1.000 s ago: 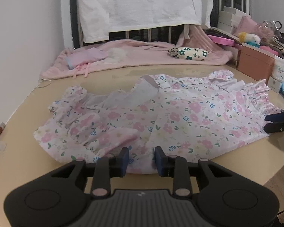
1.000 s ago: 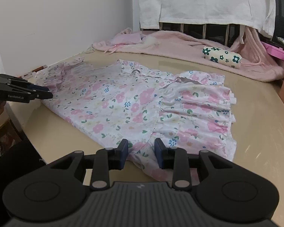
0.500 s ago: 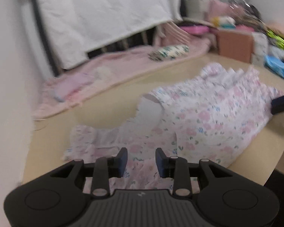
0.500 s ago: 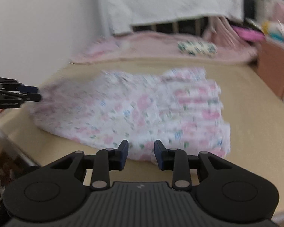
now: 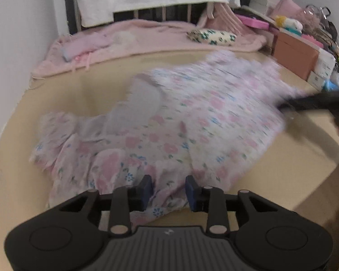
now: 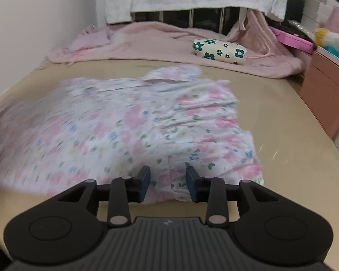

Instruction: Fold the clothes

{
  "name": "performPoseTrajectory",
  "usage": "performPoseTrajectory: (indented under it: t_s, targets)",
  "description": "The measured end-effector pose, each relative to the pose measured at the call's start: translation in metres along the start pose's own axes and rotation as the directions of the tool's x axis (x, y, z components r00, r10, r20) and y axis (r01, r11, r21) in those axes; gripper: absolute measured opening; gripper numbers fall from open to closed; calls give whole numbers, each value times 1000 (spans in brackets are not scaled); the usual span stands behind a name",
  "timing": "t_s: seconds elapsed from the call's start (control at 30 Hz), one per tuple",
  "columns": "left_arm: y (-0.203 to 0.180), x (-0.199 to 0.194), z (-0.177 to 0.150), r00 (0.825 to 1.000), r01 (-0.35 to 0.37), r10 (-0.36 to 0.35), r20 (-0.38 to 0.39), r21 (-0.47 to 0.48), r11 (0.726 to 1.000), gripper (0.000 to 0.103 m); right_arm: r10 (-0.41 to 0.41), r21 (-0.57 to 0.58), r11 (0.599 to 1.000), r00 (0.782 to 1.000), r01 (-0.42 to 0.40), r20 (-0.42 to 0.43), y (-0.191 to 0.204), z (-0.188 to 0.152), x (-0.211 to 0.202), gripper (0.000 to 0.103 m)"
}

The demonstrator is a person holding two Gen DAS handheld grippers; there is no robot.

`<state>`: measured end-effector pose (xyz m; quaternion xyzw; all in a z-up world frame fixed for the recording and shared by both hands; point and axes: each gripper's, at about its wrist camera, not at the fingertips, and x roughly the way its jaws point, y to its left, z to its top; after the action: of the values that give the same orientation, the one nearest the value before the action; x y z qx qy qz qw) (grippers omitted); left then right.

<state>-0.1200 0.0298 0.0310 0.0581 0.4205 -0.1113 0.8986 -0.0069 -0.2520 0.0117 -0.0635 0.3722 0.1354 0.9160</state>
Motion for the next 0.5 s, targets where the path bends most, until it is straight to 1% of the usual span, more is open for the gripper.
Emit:
performPoseTrajectory:
  t_s: [0.03, 0.07, 0.1, 0.13, 0.17, 0.2, 0.23, 0.27, 0.3, 0.33, 0.37, 0.4, 0.43, 0.47, 0.5]
  targets:
    - [-6, -1, 4, 999, 22, -22, -31, 3, 1000, 33, 0, -8, 1000, 1000, 0, -7, -3, 13, 13, 36]
    - [-4, -3, 11, 996, 72, -72, -58, -11, 997, 32, -10, -8, 1000, 1000, 10, -15, -3, 25, 23, 36]
    - [0, -7, 19, 988, 128, -130, -81, -32, 991, 29, -23, -4, 1000, 999, 22, -24, -2, 35, 32, 35]
    - [9, -14, 27, 984, 164, -167, -67, -46, 985, 28, -34, 7, 999, 999, 34, -26, 1, 43, 33, 35]
    - [21, -26, 33, 990, 139, -140, -11, -32, 990, 28, -8, 3, 1000, 1000, 8, 5, 9, 44, 21, 35]
    - [34, -38, 39, 994, 94, -93, 58, -11, 996, 31, 35, -10, 999, 998, -35, 47, 19, 43, 5, 36]
    - [44, -47, 42, 992, 26, -30, 125, 27, 999, 52, 82, -9, 997, 994, -81, 70, 30, 37, -10, 40]
    - [57, -48, 39, 984, -33, 19, 177, 76, 997, 67, 130, -1, 991, 988, -130, 86, 43, 28, -25, 44]
    - [71, -47, 36, 973, -87, 57, 225, 124, 988, 90, 184, -14, 983, 979, -183, 91, 60, 16, -37, 44]
    - [86, -40, 34, 973, -98, 63, 223, 151, 984, 87, 240, -36, 971, 967, -238, 88, 79, 3, -48, 44]
    - [101, -30, 33, 981, -85, 60, 184, 131, 988, 81, 269, -59, 963, 958, -265, 97, 99, -11, -58, 44]
    - [111, -21, 33, 987, -54, 40, 156, 87, 995, 67, 265, -74, 963, 958, -257, 112, 116, -21, -63, 44]
    - [120, -13, 32, 991, -18, 13, 134, 38, 999, 59, 250, -86, 967, 960, -240, 129, 130, -29, -66, 44]
    - [122, -6, 31, 991, 30, -32, 127, 23, 999, 57, 239, -96, 969, 963, -228, 125, 137, -33, -65, 42]
    - [121, 0, 28, 991, 55, -59, 122, 36, 998, 50, 230, -104, 970, 967, -218, 112, 141, -34, -62, 38]
